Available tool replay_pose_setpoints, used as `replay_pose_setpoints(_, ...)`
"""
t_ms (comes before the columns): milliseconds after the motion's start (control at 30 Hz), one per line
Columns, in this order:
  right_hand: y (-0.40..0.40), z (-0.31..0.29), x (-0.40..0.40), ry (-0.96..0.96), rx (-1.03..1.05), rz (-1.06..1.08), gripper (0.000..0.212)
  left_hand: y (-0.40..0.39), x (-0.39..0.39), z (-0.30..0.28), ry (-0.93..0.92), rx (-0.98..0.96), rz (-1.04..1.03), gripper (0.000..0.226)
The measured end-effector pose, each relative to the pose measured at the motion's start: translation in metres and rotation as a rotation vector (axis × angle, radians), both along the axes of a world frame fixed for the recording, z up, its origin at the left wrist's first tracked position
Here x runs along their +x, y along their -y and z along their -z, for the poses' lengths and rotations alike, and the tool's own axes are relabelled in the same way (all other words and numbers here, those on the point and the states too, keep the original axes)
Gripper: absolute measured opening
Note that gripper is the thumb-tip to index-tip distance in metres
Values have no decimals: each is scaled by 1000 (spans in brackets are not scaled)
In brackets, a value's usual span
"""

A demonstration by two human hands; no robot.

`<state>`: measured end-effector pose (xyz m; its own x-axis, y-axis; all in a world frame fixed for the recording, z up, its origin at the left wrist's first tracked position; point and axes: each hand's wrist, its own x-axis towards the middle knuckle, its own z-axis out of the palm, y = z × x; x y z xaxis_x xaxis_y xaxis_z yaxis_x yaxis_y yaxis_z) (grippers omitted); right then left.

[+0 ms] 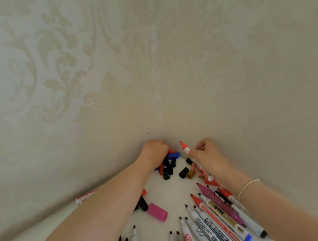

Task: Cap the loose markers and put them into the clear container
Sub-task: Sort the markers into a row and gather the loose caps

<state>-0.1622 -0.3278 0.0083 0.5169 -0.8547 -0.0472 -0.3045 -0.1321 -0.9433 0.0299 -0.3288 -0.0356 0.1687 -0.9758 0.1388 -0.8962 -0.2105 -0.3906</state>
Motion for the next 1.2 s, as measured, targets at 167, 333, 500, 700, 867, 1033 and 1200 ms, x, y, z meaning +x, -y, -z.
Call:
replay_pose_setpoints(167, 0, 3, -2, 36, 20, -8, 21, 3, 8, -1, -38, 1, 19, 24)
replay_pose_setpoints(333, 0, 3, -4, 29, 27, -20, 21, 5, 12, 1, -102, 19, -1, 27)
replay_pose_setpoints(500, 0, 4, -1, 8, 21, -29, 24, 2, 10, -2, -212, 45, 10, 22)
replay_pose_setpoints(700, 0, 8, 3, 16, 15, -35, 24, -1, 8, -1, -256, 62, 18, 29)
replay_pose_setpoints(867, 1, 11, 4, -13, 9, -34, 22, -10, 7, 2, -304, 8, 75, 38)
replay_pose_setpoints(1033, 3, 11, 4, -32, 7, -18, 21, -19, 9, 2, -555, -196, 74, 25)
replay_pose_setpoints(1200, 2, 9, 6, -23, -35, -23, 22, -38, -3, -13, -1069, -382, 135, 18)
